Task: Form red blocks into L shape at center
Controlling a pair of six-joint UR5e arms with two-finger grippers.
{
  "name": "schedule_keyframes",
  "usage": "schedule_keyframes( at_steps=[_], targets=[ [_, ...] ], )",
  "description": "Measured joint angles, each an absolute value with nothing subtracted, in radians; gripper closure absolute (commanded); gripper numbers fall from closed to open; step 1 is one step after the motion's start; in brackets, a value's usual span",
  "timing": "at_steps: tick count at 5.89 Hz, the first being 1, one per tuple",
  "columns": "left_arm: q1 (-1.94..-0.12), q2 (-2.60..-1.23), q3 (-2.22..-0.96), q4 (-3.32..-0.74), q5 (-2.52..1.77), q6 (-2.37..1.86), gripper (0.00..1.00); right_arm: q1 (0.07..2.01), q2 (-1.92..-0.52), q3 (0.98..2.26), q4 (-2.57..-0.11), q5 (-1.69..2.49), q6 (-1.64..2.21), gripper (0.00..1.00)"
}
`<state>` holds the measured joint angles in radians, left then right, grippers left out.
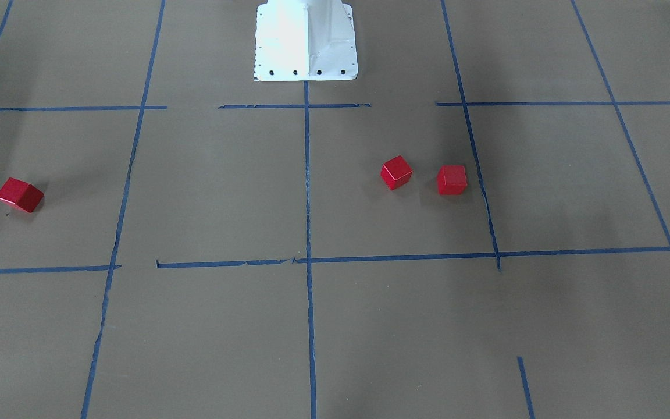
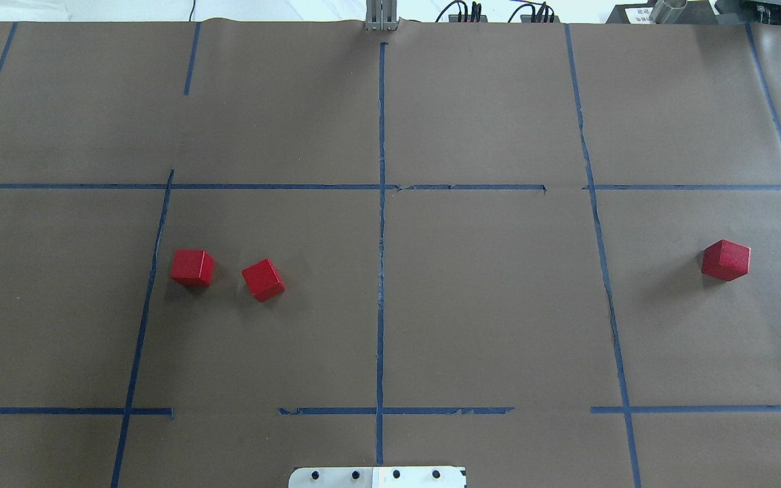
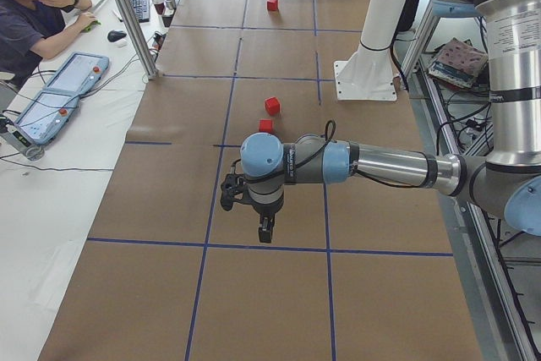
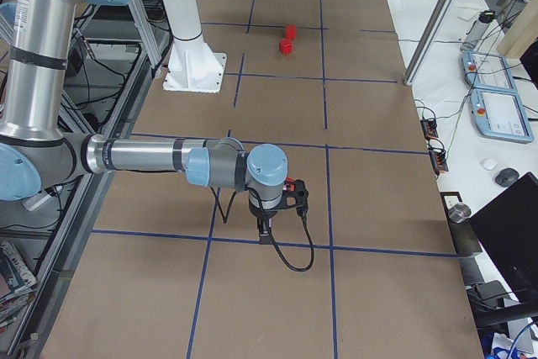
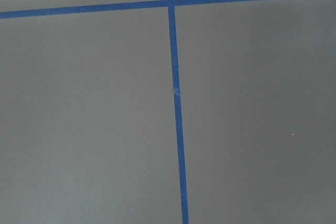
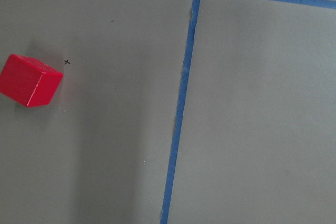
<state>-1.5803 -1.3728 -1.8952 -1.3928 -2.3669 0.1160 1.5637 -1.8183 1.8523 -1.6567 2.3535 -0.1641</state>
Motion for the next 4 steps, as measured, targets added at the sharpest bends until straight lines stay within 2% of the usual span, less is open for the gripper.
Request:
schedule_keyframes(
  at_steps=[2,4],
  targets=[
    [-1.580,-1.373,-1.895,-1.392,-2.367,0.119,0.00,1.531,-1.806,1.855,-1.611,2.353,-0.151,0.00],
    [-1.580,-1.372,-1.894,-1.390,-2.368,0.120,0.00,1.394,-1.798,1.853,-1.412,2.348,0.124,0.00]
  ],
)
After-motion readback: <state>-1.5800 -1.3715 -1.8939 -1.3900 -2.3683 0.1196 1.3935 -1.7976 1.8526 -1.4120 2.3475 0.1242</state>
